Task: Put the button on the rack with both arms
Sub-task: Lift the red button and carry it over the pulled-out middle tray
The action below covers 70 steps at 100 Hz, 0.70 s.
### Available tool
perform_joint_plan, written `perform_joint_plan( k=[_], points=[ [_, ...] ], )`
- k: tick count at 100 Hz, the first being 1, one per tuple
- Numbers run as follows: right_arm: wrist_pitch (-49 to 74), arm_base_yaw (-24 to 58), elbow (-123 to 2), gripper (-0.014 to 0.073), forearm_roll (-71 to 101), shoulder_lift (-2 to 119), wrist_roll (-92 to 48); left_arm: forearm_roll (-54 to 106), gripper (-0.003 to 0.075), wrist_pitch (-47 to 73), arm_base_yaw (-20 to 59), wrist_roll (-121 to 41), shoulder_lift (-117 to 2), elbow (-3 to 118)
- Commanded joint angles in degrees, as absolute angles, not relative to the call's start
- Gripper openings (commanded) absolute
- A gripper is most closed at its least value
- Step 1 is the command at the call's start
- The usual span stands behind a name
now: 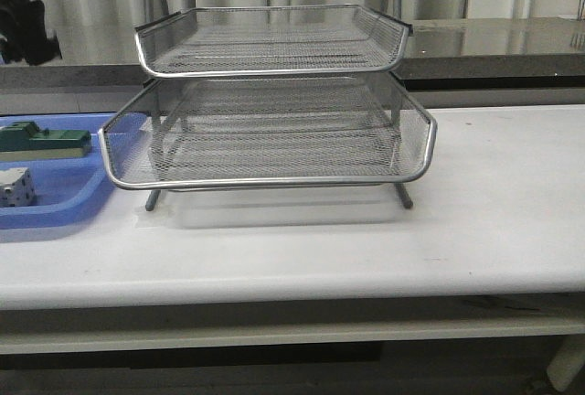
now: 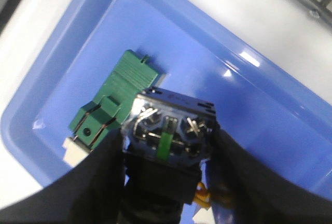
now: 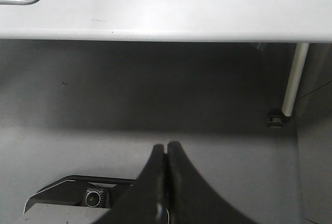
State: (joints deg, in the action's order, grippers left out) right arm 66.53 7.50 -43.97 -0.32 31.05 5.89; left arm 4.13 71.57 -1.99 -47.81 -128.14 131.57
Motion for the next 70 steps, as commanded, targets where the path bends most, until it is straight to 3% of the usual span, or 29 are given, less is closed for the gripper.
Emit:
perform_joint_plan(
  k=[1, 28, 70],
  points=[
    [63.7, 7.3, -45.9, -0.0069, -0.4, 31.2, 5.9, 6.4, 0.0058, 72.9, -2.4, -45.7, -121.1, 133.7],
    [63.7, 7.3, -45.9, -0.0069, -0.4, 31.2, 5.9, 12.4, 0.0058, 72.9, -2.4, -44.8, -112.0, 130.6],
    [63.7, 7.3, -45.9, -0.0069, -0.4, 31.2, 5.9, 19.8, 0.0058, 72.9, -1.0, -46.4, -95.9, 114.7]
  ],
)
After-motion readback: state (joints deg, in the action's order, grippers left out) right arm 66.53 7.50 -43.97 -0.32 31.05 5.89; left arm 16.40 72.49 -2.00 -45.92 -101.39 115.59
